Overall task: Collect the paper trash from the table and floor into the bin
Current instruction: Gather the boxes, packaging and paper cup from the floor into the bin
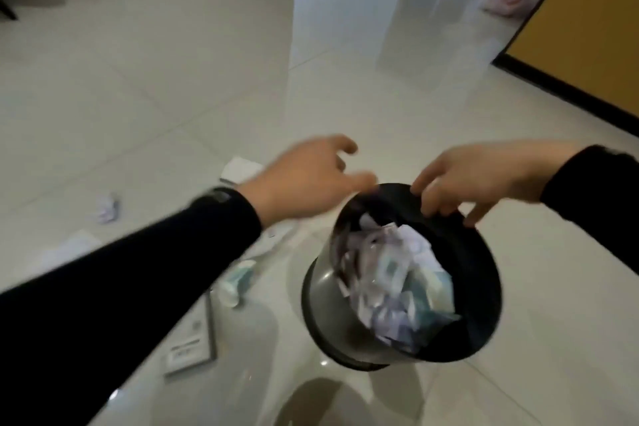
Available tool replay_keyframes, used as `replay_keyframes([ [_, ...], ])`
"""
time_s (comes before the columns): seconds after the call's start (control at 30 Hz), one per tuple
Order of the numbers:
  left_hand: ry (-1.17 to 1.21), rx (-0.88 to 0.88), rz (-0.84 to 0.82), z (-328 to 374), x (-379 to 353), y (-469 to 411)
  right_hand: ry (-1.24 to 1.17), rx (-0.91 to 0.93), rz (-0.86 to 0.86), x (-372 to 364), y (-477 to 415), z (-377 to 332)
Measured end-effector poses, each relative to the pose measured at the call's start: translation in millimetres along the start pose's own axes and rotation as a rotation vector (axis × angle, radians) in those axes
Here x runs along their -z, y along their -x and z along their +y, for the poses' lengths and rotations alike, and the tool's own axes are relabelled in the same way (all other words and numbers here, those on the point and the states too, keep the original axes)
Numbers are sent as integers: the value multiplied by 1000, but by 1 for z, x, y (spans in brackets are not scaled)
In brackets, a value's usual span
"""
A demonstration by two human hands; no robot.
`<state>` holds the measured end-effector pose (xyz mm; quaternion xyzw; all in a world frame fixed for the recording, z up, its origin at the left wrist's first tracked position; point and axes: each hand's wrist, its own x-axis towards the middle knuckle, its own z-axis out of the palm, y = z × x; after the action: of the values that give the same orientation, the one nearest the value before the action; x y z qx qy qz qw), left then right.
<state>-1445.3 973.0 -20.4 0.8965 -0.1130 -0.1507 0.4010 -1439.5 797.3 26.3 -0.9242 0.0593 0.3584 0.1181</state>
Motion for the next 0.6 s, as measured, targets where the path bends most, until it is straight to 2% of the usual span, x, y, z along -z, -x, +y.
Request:
replay_keyframes([
  [0.07,14,61,210,-42,37,16,-54,132,141,-3,-12,-38],
  [0.1,-51,113,283,-72,51,31,-128,213,166,-9,-16,-63],
  [0.17,-249,265,312,-144,63,75,-219,356,124,-36,-23,-116],
  [0.23,-389,429,167,-213,51,132,-154,436,2,-80,-30,-164],
  [0.33,-450,585,-121,-283,4,214,114,465,-153,-160,-48,-211],
  [0.4,-416,556,-218,-302,-36,249,261,449,-114,-208,-65,-219],
  [0.43,-380,535,-239,-306,-55,260,262,417,-80,-229,-75,-216],
  [0.5,-305,525,-252,-312,-84,273,176,281,-43,-271,-97,-203],
  [0.6,-334,495,-252,-310,-114,284,-65,68,-103,-317,-110,-180],
])
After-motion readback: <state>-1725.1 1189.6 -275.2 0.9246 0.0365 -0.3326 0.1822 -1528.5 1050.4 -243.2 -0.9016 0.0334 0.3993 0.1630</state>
